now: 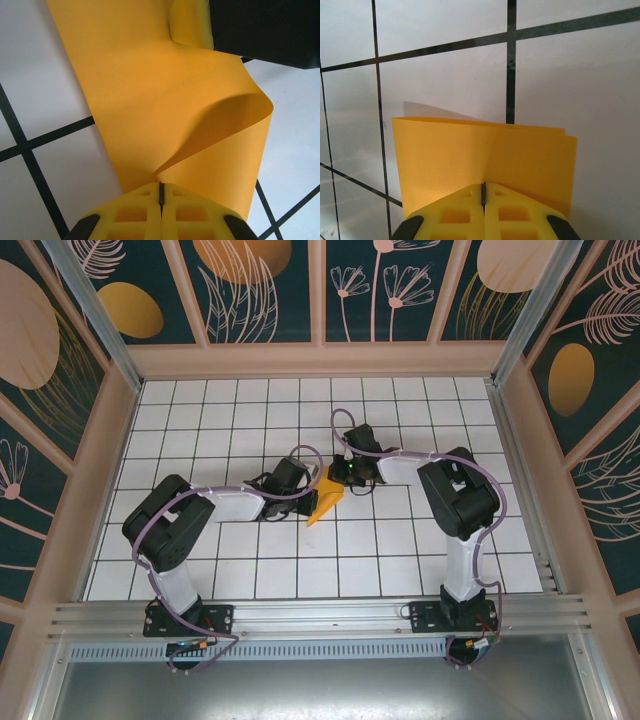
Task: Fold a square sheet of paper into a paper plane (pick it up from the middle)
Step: Third fold the triangle at the center of the table.
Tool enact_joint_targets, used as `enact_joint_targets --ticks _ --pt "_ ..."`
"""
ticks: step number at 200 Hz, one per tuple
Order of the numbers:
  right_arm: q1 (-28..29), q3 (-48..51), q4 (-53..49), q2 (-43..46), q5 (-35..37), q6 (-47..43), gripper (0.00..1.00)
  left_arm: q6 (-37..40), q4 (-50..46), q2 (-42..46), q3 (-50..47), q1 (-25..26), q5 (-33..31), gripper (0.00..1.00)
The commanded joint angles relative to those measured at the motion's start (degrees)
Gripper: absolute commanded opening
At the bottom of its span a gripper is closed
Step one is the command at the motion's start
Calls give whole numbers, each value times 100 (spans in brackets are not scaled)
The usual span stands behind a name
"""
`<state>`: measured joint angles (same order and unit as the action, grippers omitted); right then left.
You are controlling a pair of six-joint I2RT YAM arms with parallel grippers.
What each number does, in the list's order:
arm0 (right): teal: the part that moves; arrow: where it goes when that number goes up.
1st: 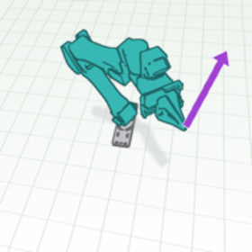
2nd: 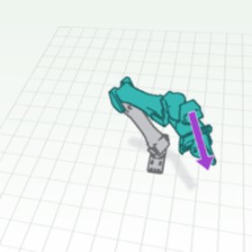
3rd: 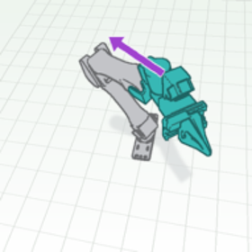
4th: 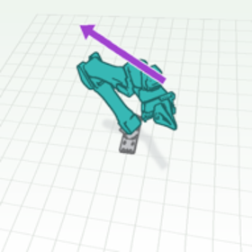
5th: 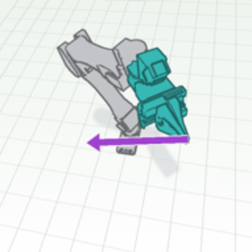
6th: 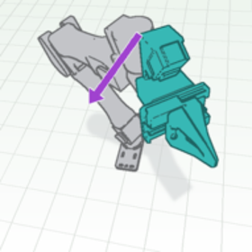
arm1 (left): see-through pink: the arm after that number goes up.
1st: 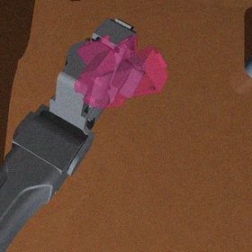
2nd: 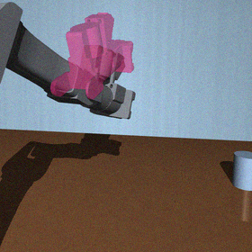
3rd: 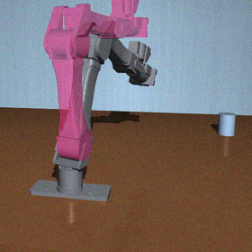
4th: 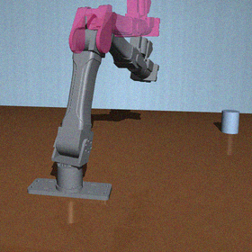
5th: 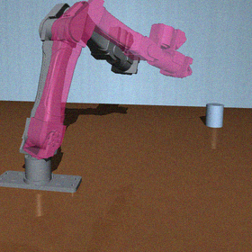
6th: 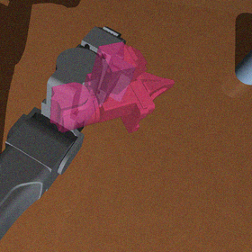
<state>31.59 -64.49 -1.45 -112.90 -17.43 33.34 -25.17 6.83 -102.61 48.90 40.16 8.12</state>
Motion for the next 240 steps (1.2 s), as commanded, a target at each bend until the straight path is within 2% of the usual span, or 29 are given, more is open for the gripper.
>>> enact_joint_targets --ticks 1,73,178,217,240 --pt "36 88 -498 -324 240 -56 5 0 -34 25 -34 -37 -71 8" --pt "38 116 -490 -325 240 -38 5 -36 93 272 -174 -41 -221 9" --pt "92 95 -410 -267 94 14 6 100 1 -142 -28 -35 -94 8" --pt "79 28 -288 43 -145 32 10 145 99 -148 -100 -35 84 8" --pt "57 23 -346 499 53 108 12 188 64 -189 -65 -35 145 9"
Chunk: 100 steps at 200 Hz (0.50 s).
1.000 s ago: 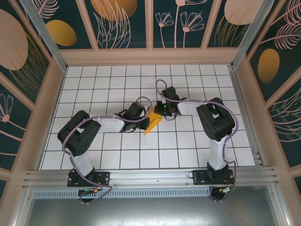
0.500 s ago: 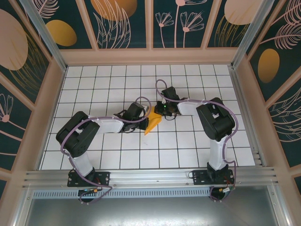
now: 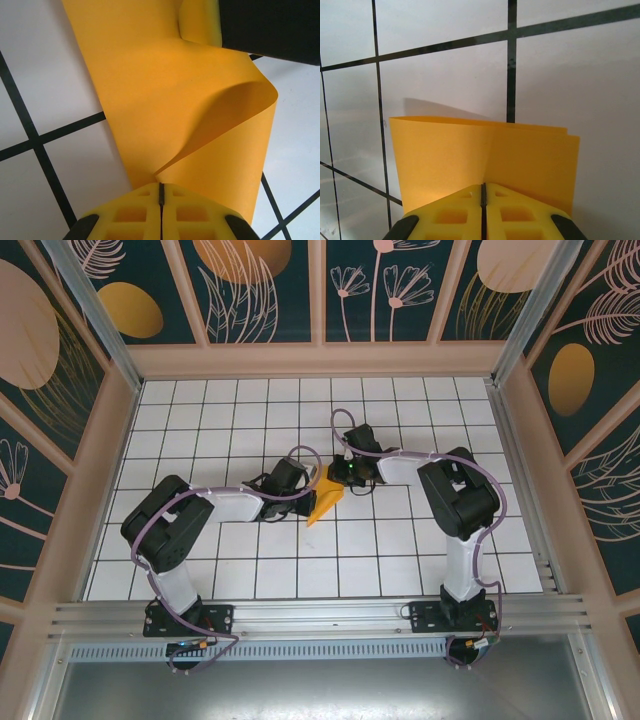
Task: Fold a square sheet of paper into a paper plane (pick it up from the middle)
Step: Third fold the triangle at the center of the table.
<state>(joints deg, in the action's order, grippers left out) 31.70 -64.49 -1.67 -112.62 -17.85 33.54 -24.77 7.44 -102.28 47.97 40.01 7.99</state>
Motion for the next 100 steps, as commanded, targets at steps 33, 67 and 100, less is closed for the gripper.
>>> enact_joint_targets --ticks 33,67,100 --pt "46 901 288 1491 290 684 10 103 24 -230 49 -26 251 9" --pt "310 2311 1477 2391 -3 1621 2 74 70 -255 57 -28 423 9" --pt "863 2881 2285 2623 -236 2222 0 96 38 -303 95 -21 511 9"
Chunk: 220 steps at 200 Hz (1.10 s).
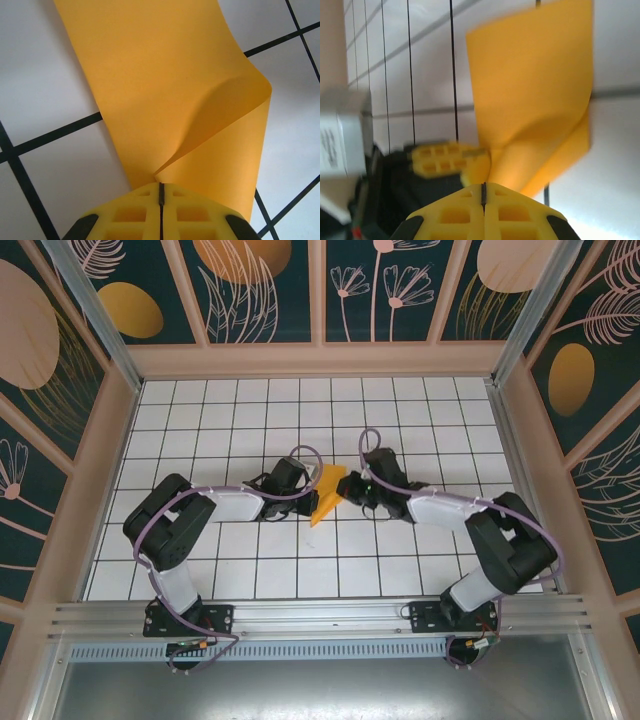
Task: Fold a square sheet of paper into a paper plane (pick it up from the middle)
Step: Third fold the triangle at the center of the table.
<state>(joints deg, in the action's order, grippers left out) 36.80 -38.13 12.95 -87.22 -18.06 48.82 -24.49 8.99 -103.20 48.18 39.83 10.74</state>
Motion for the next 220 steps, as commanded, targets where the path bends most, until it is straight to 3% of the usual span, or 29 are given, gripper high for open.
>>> enact_joint_targets --ticks 1,47,220 --pt "367 249 818 78 -210 710 0 67 -117 -215 80 -7 235 9" --pt "809 423 1407 -391 -285 1159 0 76 -152 -316 133 0 245 10" --pt "882 297 1565 -1233 -629 1106 0 111 -187 -377 163 -9 279 10"
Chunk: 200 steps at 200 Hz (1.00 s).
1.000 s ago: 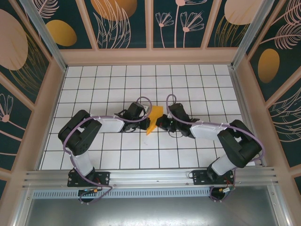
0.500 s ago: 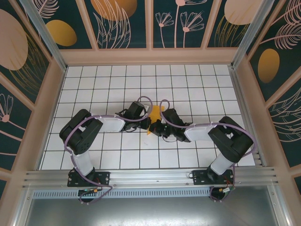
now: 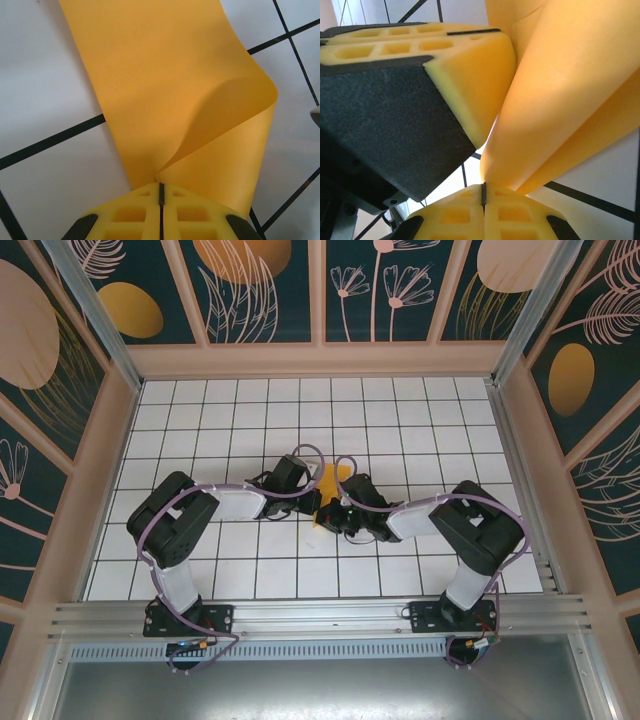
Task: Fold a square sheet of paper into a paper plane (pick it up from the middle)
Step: Third fold the triangle at the center of the table.
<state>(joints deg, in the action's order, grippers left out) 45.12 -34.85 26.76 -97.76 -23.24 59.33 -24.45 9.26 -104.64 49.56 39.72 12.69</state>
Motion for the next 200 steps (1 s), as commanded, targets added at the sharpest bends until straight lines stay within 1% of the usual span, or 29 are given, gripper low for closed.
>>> enact_joint_targets --ticks 1,23,55,80,101,164,180,200 --pt "49 -30 173 -185 -110 54 0 107 -214 -232 31 1 85 10" --pt "58 39 175 -189 -59 91 0 107 -227 -218 27 9 86 9" --pt "69 66 -72 -93 93 31 0 116 -232 -217 23 8 74 9" --pt "67 -48 -449 -228 119 -78 0 115 -232 -221 28 8 88 9" --pt "93 113 -33 -323 -22 14 0 116 -231 -206 19 2 95 9" --pt "67 188 -210 533 364 -145 1 95 -205 -207 37 5 138 8" --pt "-41 189 -488 644 522 -225 1 98 -227 -207 42 11 153 8" --pt "-321 161 -872 866 810 -434 1 99 -219 -162 6 9 147 7"
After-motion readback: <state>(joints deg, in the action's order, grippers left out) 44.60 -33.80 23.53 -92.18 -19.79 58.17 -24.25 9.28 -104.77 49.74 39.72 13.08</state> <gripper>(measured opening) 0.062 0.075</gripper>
